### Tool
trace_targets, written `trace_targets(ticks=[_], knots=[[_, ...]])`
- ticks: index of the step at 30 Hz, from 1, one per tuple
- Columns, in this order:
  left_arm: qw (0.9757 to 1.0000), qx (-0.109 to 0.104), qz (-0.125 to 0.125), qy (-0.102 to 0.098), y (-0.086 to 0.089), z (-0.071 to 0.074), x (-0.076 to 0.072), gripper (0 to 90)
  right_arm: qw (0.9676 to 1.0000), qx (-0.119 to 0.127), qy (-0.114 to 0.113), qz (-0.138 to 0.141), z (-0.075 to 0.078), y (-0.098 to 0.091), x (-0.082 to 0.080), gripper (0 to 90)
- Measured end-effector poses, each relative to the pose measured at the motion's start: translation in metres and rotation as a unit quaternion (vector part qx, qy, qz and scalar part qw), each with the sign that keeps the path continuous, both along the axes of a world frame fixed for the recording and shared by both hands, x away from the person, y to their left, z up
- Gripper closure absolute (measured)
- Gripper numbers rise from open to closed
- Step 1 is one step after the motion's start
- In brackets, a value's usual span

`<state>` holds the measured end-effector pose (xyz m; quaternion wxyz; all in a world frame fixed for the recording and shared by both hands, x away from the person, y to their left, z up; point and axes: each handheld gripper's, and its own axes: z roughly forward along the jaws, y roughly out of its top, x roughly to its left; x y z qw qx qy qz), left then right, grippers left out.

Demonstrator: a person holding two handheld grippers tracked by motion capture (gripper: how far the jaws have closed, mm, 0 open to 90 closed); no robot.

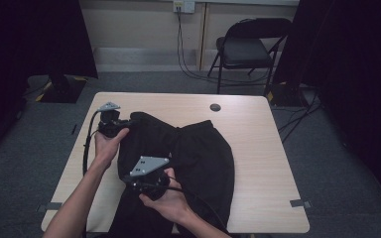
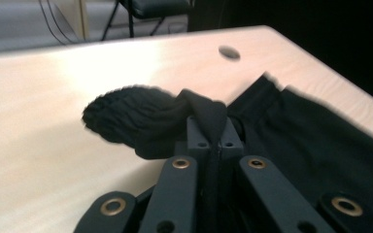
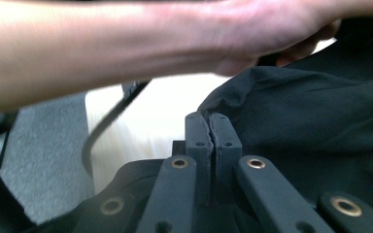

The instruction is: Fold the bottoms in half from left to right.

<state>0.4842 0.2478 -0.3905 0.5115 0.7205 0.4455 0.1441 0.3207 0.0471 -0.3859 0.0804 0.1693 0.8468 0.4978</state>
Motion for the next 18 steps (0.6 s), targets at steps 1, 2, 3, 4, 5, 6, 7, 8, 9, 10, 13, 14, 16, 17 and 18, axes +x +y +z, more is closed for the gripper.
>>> trace_targets(ticks=[1, 2, 3, 4, 5, 6, 7, 8, 9, 10, 13, 14, 16, 17, 18], knots=[[1.0, 0.002, 0.005, -0.007, 0.002, 0.006, 0.0, 88.8, 1.0, 0.008, -0.006, 0.0, 0.009, -0.001, 0.001, 87.8], [0.9998, -0.001, 0.014, -0.014, 0.007, 0.016, 0.001, 88.8, 0.9997, 0.019, -0.015, 0.002, 0.023, -0.001, 0.004, 87.8], [0.9998, -0.001, 0.014, -0.014, 0.007, 0.016, 0.001, 88.8, 0.9997, 0.019, -0.015, 0.002, 0.023, -0.001, 0.004, 87.8], [0.9996, -0.004, 0.018, -0.02, 0.011, 0.026, 0.001, 88.8, 0.9993, 0.029, -0.025, 0.002, 0.035, 0.0, 0.005, 87.9], [0.9996, -0.004, 0.018, -0.02, 0.011, 0.026, 0.001, 88.8, 0.9993, 0.029, -0.025, 0.002, 0.035, 0.0, 0.005, 87.9], [0.9993, -0.004, 0.022, -0.029, 0.015, 0.036, 0.001, 88.8, 0.9987, 0.04, -0.03, 0.005, 0.047, 0.001, 0.006, 87.8], [0.9993, -0.004, 0.022, -0.029, 0.015, 0.036, 0.001, 88.8, 0.9987, 0.04, -0.03, 0.005, 0.047, 0.001, 0.006, 87.8], [0.9992, -0.004, 0.024, -0.032, 0.017, 0.04, 0.001, 88.8, 0.9984, 0.044, -0.035, 0.007, 0.052, 0.002, 0.006, 87.8], [0.999, -0.005, 0.028, -0.034, 0.018, 0.045, 0.0, 88.8, 0.998, 0.049, -0.039, 0.008, 0.058, 0.002, 0.006, 87.9], [0.9989, -0.004, 0.028, -0.039, 0.02, 0.051, 0.0, 88.8, 0.9973, 0.056, -0.046, 0.011, 0.069, 0.004, 0.007, 87.9], [0.9979, -0.014, 0.034, -0.054, 0.025, 0.069, -0.003, 88.8, 0.996, 0.063, -0.061, 0.016, 0.082, 0.005, 0.005, 87.8], [0.997, -0.01, 0.039, -0.066, 0.027, 0.082, -0.005, 88.8, 0.9941, 0.082, -0.07, 0.018, 0.097, 0.005, 0.004, 88.0], [0.9963, -0.006, 0.043, -0.074, 0.028, 0.09, -0.008, 88.8, 0.9924, 0.094, -0.078, 0.019, 0.106, 0.005, 0.002, 87.9], [0.996, 0.008, 0.045, -0.077, 0.028, 0.09, -0.009, 88.8, 0.9921, 0.096, -0.079, 0.02, 0.106, 0.005, 0.002, 87.9], [0.9962, 0.011, 0.046, -0.073, 0.028, 0.087, -0.009, 88.7, 0.9921, 0.097, -0.078, 0.02, 0.104, 0.003, 0.003, 87.9]])
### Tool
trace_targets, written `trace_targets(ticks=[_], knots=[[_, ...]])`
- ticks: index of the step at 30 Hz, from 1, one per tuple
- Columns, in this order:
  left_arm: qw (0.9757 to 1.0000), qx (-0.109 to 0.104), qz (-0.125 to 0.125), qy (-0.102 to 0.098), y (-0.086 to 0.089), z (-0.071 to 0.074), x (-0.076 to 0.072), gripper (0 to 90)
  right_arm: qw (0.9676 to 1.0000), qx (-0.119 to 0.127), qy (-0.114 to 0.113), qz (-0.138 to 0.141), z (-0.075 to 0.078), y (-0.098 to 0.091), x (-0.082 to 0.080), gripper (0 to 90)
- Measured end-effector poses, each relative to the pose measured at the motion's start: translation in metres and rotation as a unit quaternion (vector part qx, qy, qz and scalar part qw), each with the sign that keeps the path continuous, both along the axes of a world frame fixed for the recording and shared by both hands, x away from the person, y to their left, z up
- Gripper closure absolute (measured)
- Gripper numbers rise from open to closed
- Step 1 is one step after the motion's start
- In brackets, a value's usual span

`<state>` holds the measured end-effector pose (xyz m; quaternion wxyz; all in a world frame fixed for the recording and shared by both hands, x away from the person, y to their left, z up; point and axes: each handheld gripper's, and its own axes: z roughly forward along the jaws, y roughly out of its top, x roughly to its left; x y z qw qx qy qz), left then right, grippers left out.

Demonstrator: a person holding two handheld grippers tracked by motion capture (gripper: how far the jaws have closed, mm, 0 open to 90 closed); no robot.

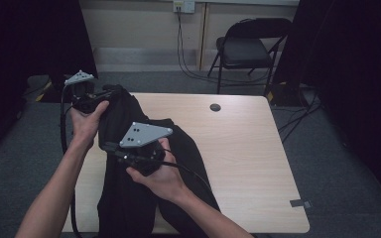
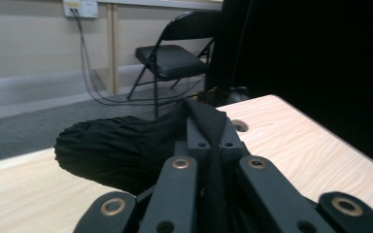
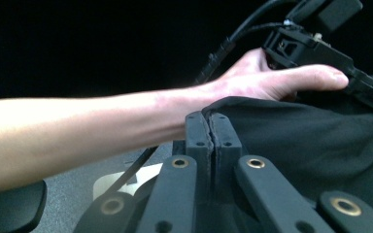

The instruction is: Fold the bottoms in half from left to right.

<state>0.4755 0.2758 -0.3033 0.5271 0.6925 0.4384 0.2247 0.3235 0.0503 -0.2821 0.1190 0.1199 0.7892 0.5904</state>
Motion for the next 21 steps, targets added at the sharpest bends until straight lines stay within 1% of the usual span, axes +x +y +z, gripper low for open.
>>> trace_targets(ticks=[1, 2, 6, 7, 8, 10, 11, 12, 14, 15, 16, 17, 18, 19, 20, 21], knots=[[1.0, -0.001, 0.0, 0.006, 0.0, -0.006, 0.001, 88.7, 1.0, 0.001, 0.007, 0.001, -0.005, -0.002, 0.001, 87.9], [0.9999, 0.003, -0.001, 0.011, -0.001, -0.013, 0.001, 88.7, 0.9999, -0.002, 0.017, 0.001, -0.013, -0.004, 0.002, 87.9], [0.9988, 0.026, -0.015, 0.037, -0.013, -0.047, 0.003, 88.6, 0.9985, -0.014, 0.053, -0.007, -0.05, -0.02, 0.005, 87.9], [0.9986, 0.026, -0.018, 0.042, -0.017, -0.055, 0.004, 88.6, 0.998, -0.015, 0.061, -0.009, -0.058, -0.025, 0.005, 87.9], [0.9984, 0.028, -0.019, 0.045, -0.02, -0.059, 0.004, 88.5, 0.9972, -0.013, 0.072, -0.013, -0.066, -0.031, 0.005, 87.8], [0.9974, 0.045, -0.028, 0.05, -0.031, -0.068, 0.006, 88.5, 0.9962, -0.011, 0.083, -0.023, -0.079, -0.042, 0.004, 87.5], [0.9974, 0.045, -0.028, 0.05, -0.031, -0.068, 0.006, 88.5, 0.9962, -0.011, 0.083, -0.023, -0.079, -0.042, 0.004, 87.5], [0.9968, 0.047, -0.035, 0.055, -0.041, -0.074, 0.01, 88.4, 0.9955, -0.014, 0.084, -0.04, -0.091, -0.053, 0.003, 87.4], [0.996, 0.054, -0.036, 0.061, -0.053, -0.078, 0.015, 88.4, 0.9947, -0.019, 0.086, -0.054, -0.098, -0.065, 0.002, 87.4], [0.996, 0.054, -0.036, 0.061, -0.053, -0.078, 0.015, 88.3, 0.9947, -0.019, 0.086, -0.054, -0.098, -0.065, 0.002, 87.4], [0.9953, 0.055, -0.042, 0.068, -0.065, -0.083, 0.02, 88.3, 0.9934, -0.016, 0.092, -0.066, -0.103, -0.079, 0.004, 87.5], [0.9953, 0.055, -0.042, 0.068, -0.065, -0.083, 0.02, 88.2, 0.9934, -0.016, 0.092, -0.066, -0.103, -0.079, 0.004, 87.5], [0.9947, 0.055, -0.048, 0.072, -0.079, -0.09, 0.024, 88.1, 0.9921, -0.017, 0.093, -0.082, -0.107, -0.093, 0.006, 87.5], [0.9947, 0.055, -0.048, 0.072, -0.079, -0.09, 0.024, 87.9, 0.9921, -0.017, 0.093, -0.082, -0.107, -0.093, 0.006, 87.5], [0.9939, 0.059, -0.053, 0.077, -0.085, -0.093, 0.027, 87.6, 0.9903, -0.023, 0.095, -0.098, -0.113, -0.106, 0.008, 87.5], [0.9932, 0.062, -0.053, 0.083, -0.092, -0.098, 0.029, 87.6, 0.9903, -0.023, 0.095, -0.098, -0.113, -0.106, 0.008, 87.5]])
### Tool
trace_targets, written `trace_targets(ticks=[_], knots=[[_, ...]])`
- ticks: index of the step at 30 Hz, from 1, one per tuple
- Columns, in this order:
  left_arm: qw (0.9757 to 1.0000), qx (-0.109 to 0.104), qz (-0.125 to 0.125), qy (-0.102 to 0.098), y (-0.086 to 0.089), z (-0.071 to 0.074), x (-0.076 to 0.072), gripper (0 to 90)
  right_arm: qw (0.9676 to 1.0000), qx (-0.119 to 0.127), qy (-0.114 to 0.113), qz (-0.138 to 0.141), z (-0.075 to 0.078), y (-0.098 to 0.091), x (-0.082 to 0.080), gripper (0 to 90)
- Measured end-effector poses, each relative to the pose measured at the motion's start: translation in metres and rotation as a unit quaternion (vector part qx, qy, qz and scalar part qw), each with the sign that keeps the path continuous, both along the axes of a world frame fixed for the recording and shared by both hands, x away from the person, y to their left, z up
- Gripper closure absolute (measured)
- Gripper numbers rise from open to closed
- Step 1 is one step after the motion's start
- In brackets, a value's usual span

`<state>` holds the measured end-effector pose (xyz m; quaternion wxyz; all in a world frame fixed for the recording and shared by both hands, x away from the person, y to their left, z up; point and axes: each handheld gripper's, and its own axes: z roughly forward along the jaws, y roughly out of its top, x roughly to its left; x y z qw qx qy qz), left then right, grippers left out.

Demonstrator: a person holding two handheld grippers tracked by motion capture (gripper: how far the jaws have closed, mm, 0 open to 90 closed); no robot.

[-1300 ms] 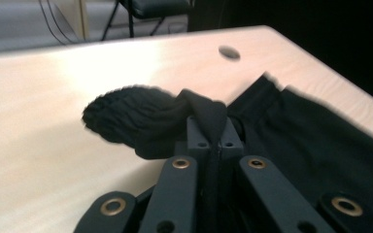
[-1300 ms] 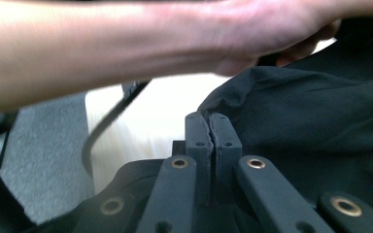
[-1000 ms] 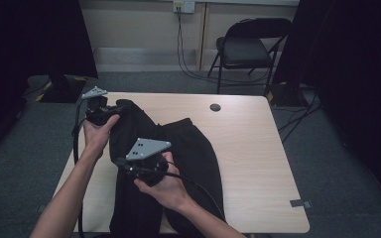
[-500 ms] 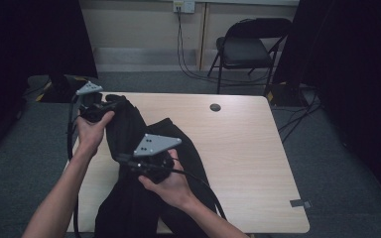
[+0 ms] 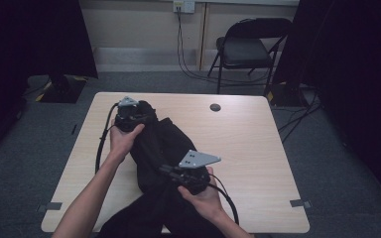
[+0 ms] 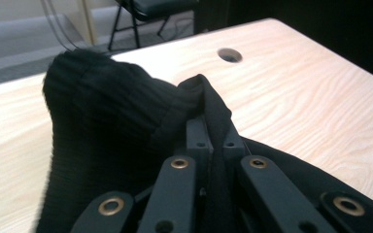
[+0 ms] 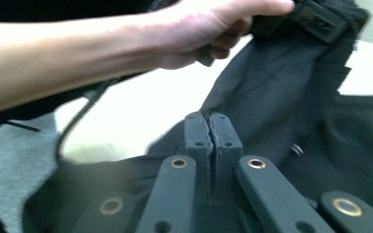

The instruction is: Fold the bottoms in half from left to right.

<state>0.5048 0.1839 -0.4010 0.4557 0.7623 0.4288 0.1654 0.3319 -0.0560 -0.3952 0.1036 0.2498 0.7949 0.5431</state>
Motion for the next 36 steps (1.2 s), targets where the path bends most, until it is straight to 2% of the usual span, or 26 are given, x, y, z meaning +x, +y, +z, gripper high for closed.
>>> trace_targets(ticks=[3, 4, 5, 6, 9, 11, 13, 14, 16, 17, 18, 19, 20, 21, 22, 23, 24, 25, 26, 29, 30, 32, 33, 34, 35, 36], knots=[[0.9997, 0.007, -0.009, 0.02, -0.019, -0.018, 0.01, 86.5, 0.9992, -0.013, 0.019, -0.034, -0.017, -0.029, 0.006, 87.5], [0.9997, 0.007, -0.009, 0.02, -0.019, -0.018, 0.01, 86.5, 0.9992, -0.013, 0.019, -0.034, -0.017, -0.029, 0.006, 87.5], [0.9997, -0.001, -0.012, 0.022, -0.023, -0.022, 0.013, 86.5, 0.9987, -0.02, 0.025, -0.041, -0.022, -0.036, 0.007, 87.5], [0.9996, -0.004, -0.012, 0.024, -0.026, -0.025, 0.015, 86.4, 0.9969, -0.039, 0.029, -0.062, -0.032, -0.049, 0.008, 87.5], [0.9992, -0.019, -0.018, 0.029, -0.04, -0.031, 0.022, 84.9, 0.9938, -0.052, 0.047, -0.087, -0.044, -0.069, 0.011, 87.4], [0.9986, -0.039, -0.025, 0.025, -0.044, -0.029, 0.022, 76.6, 0.9919, -0.057, 0.052, -0.101, -0.048, -0.079, 0.013, 87.1], [0.9984, -0.047, -0.024, 0.023, -0.046, -0.027, 0.021, 58.2, 0.9912, -0.061, 0.057, -0.103, -0.05, -0.083, 0.013, 86.4], [0.9981, -0.052, -0.03, 0.013, -0.047, -0.021, 0.017, 50.5, 0.9883, -0.085, 0.06, -0.111, -0.056, -0.09, 0.011, 82.6], [0.9982, -0.051, -0.032, 0.005, -0.045, -0.017, 0.014, 44.2, 0.985, -0.103, 0.068, -0.12, -0.062, -0.098, 0.007, 81.9], [0.9983, -0.048, -0.029, -0.013, -0.038, -0.009, 0.006, 41.8, 0.983, -0.111, 0.07, -0.129, -0.063, -0.102, 0.006, 81.5], [0.9986, -0.039, -0.032, -0.017, -0.033, -0.007, 0.001, 42.6, 0.9808, -0.116, 0.071, -0.139, -0.064, -0.107, 0.004, 81.2], [0.9986, -0.039, -0.032, -0.017, -0.033, -0.007, 0.001, 43.6, 0.9808, -0.116, 0.071, -0.139, -0.064, -0.107, 0.004, 81.2], [0.9991, -0.022, -0.03, -0.017, -0.028, -0.005, -0.003, 43.6, 0.9782, -0.123, 0.07, -0.152, -0.063, -0.112, 0.003, 80.8], [0.9993, -0.009, -0.033, -0.012, -0.015, -0.005, -0.013, 46.0, 0.9735, -0.14, 0.063, -0.169, -0.062, -0.119, 0.001, 76.2], [0.9993, -0.009, -0.033, -0.012, -0.015, -0.005, -0.013, 48.1, 0.9735, -0.14, 0.063, -0.169, -0.062, -0.119, 0.001, 76.2], [0.9995, -0.006, -0.03, -0.009, -0.005, -0.009, -0.023, 50.0, 0.975, -0.134, 0.065, -0.165, -0.061, -0.123, -0.001, 75.8], [0.9995, -0.006, -0.03, -0.009, -0.005, -0.009, -0.023, 54.2, 0.978, -0.123, 0.067, -0.155, -0.06, -0.122, -0.002, 74.2], [0.9992, 0.0, -0.041, -0.003, 0.007, -0.016, -0.038, 57.8, 0.9823, -0.111, 0.064, -0.136, -0.058, -0.117, -0.004, 73.9], [0.9989, 0.002, -0.047, 0.003, 0.01, -0.02, -0.046, 60.7, 0.9849, -0.109, 0.055, -0.123, -0.056, -0.11, -0.005, 73.2], [0.9961, 0.025, -0.081, 0.024, 0.011, -0.034, -0.068, 68.6, 0.9904, -0.098, 0.043, -0.087, -0.051, -0.084, -0.004, 71.7], [0.9961, 0.025, -0.081, 0.024, 0.011, -0.034, -0.068, 69.1, 0.9914, -0.099, 0.04, -0.076, -0.05, -0.074, -0.003, 71.7], [0.9919, 0.033, -0.107, 0.059, 0.009, -0.052, -0.089, 69.1, 0.9931, -0.102, 0.034, -0.048, -0.051, -0.056, 0.002, 72.3], [0.9919, 0.033, -0.107, 0.059, 0.009, -0.052, -0.089, 68.5, 0.9931, -0.102, 0.034, -0.048, -0.051, -0.056, 0.002, 72.3], [0.9913, 0.046, -0.106, 0.062, 0.009, -0.066, -0.1, 66.2, 0.9916, -0.12, 0.034, -0.036, -0.058, -0.039, 0.009, 72.5], [0.9913, 0.046, -0.106, 0.062, 0.009, -0.066, -0.1, 63.2, 0.9904, -0.128, 0.042, -0.031, -0.063, -0.032, 0.013, 72.5], [0.9917, 0.037, -0.098, 0.075, 0.01, -0.074, -0.102, 63.2, 0.9904, -0.128, 0.042, -0.031, -0.063, -0.032, 0.013, 72.5]])
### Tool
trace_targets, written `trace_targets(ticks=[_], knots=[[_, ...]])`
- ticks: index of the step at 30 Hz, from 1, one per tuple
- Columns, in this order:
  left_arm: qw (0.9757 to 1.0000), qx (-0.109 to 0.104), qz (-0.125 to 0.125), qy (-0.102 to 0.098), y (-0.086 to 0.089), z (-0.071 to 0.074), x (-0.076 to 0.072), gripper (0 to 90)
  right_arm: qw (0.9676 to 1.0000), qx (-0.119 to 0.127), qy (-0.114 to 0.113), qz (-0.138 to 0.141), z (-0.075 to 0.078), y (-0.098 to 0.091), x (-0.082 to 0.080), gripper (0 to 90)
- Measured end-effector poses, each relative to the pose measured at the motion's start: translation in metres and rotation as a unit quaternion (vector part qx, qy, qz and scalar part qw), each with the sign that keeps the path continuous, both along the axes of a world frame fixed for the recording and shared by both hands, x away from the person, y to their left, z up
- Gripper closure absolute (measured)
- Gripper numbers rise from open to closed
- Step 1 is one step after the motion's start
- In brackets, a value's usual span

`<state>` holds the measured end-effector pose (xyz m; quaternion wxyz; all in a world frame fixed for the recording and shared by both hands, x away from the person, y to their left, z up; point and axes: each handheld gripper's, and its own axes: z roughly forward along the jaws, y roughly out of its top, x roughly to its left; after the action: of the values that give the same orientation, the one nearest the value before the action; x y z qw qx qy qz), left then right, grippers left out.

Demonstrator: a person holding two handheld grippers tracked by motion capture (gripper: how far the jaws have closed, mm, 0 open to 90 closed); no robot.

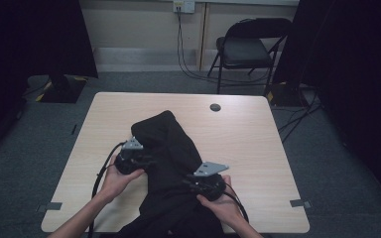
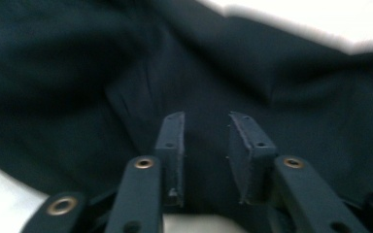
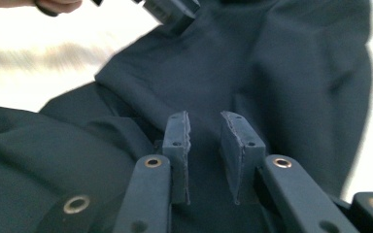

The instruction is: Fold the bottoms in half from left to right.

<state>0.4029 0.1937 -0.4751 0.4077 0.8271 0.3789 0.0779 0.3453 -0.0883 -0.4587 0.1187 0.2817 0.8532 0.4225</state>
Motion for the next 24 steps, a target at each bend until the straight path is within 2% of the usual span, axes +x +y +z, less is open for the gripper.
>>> trace_targets(ticks=[1, 2, 3, 4, 6, 7, 8, 9, 12, 13, 14, 15, 16, 17, 18, 19, 20, 21, 23, 24], knots=[[0.9995, 0.027, -0.004, 0.013, -0.004, -0.013, -0.001, 59.7, 0.9997, -0.021, 0.01, 0.001, -0.012, 0.01, 0.01, 72.5], [0.999, 0.044, -0.014, -0.004, -0.006, -0.016, -0.002, 58.5, 0.9994, -0.03, 0.018, 0.003, -0.018, 0.014, 0.015, 73.1], [0.999, 0.044, -0.014, -0.004, -0.006, -0.016, -0.002, 59.0, 0.9991, -0.037, 0.021, 0.002, -0.022, 0.017, 0.018, 74.2], [0.9979, 0.061, -0.008, -0.018, -0.009, -0.016, -0.002, 60.6, 0.9989, -0.038, 0.027, 0.001, -0.025, 0.018, 0.02, 74.3], [0.9975, 0.066, -0.005, -0.023, -0.01, -0.016, -0.001, 63.6, 0.9985, -0.043, 0.033, 0.003, -0.028, 0.02, 0.022, 73.6], [0.997, 0.072, 0.004, -0.03, -0.011, -0.017, 0.008, 63.8, 0.9979, -0.054, 0.034, -0.001, -0.034, 0.024, 0.025, 72.0], [0.9961, 0.081, 0.008, -0.036, -0.01, -0.016, 0.014, 64.1, 0.9985, -0.045, 0.03, 0.001, -0.036, 0.025, 0.028, 71.8], [0.9962, 0.078, 0.02, -0.033, -0.01, -0.017, 0.02, 64.2, 0.9987, -0.041, 0.03, -0.004, -0.036, 0.026, 0.033, 71.3], [0.9947, 0.087, 0.036, -0.042, -0.01, -0.017, 0.036, 64.4, 0.999, -0.036, 0.025, -0.012, -0.038, 0.032, 0.042, 70.1], [0.9934, 0.087, 0.058, -0.048, -0.008, -0.018, 0.054, 64.3, 0.9992, -0.03, 0.018, -0.017, -0.04, 0.04, 0.055, 65.9], [0.9934, 0.087, 0.058, -0.048, -0.008, -0.018, 0.054, 64.3, 0.9993, -0.029, 0.013, -0.021, -0.041, 0.044, 0.061, 64.1], [0.9916, 0.086, 0.078, -0.056, -0.007, -0.02, 0.067, 64.4, 0.9992, -0.03, 0.006, -0.025, -0.042, 0.049, 0.066, 61.8], [0.9896, 0.102, 0.079, -0.064, -0.007, -0.018, 0.076, 64.3, 0.9991, -0.033, 0.001, -0.025, -0.042, 0.052, 0.07, 58.6], [0.9889, 0.106, 0.083, -0.064, -0.006, -0.018, 0.084, 64.3, 0.9991, -0.033, -0.003, -0.028, -0.043, 0.057, 0.077, 55.9], [0.9889, 0.106, 0.083, -0.064, -0.006, -0.018, 0.084, 64.3, 0.9991, -0.033, -0.003, -0.028, -0.043, 0.057, 0.077, 55.9], [0.9893, 0.099, 0.088, -0.06, -0.005, -0.018, 0.091, 64.3, 0.9992, -0.03, -0.001, -0.027, -0.043, 0.061, 0.082, 51.1], [0.9884, 0.099, 0.097, -0.062, -0.004, -0.019, 0.098, 59.6, 0.9986, -0.038, -0.005, -0.036, -0.041, 0.065, 0.09, 42.7], [0.9885, 0.08, 0.116, -0.057, 0.001, -0.021, 0.107, 57.6, 0.9988, -0.032, 0.001, -0.036, -0.038, 0.064, 0.092, 42.8], [0.9892, 0.074, 0.114, -0.055, 0.003, -0.022, 0.109, 52.5, 0.9991, -0.009, -0.013, -0.04, -0.024, 0.057, 0.087, 41.5], [0.9907, 0.066, 0.111, -0.043, 0.006, -0.02, 0.108, 52.0, 0.999, -0.002, -0.017, -0.04, -0.018, 0.052, 0.085, 42.0]])
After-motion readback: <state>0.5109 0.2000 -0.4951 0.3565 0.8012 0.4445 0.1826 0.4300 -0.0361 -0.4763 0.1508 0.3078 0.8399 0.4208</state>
